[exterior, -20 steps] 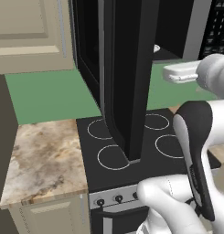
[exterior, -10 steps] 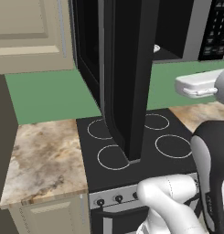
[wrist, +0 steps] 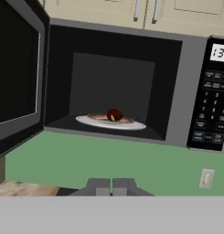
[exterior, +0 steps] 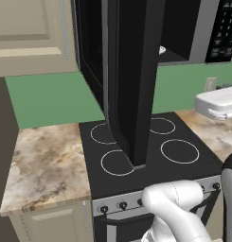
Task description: Transport the steak from the fridge to the microwave and turn on the microwave.
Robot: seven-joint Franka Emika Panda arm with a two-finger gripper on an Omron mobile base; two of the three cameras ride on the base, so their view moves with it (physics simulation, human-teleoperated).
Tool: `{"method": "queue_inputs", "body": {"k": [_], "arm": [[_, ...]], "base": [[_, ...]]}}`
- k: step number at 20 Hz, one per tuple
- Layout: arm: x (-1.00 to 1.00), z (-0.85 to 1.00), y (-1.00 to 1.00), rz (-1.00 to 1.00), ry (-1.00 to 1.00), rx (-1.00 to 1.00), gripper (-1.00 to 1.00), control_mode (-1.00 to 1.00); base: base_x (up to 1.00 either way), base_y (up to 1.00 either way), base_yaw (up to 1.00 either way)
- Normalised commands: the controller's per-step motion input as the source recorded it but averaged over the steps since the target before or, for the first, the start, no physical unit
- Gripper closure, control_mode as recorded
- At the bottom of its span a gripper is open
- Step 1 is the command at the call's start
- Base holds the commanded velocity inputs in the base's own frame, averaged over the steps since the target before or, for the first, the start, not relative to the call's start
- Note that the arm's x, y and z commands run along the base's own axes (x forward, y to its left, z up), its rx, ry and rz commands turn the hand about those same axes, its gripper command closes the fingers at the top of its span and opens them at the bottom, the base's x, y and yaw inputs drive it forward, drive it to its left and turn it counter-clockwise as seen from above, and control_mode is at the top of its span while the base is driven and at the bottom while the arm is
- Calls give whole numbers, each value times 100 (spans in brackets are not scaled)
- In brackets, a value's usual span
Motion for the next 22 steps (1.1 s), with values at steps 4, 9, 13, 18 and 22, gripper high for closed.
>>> {"method": "queue_inputs", "body": {"k": [4,9,13,18,22], "arm": [[-25,-4,16,0,0,0,100,-100],[-10,-2,16,0,0,0,100,-100],[-15,0,11,0,0,0,100,-100],[-18,0,8,0,0,0,100,-100],[-20,0,6,0,0,0,100,-100]], "base": [[0,0,0],[0,0,0],[0,0,0],[0,0,0],[0,0,0]]}}
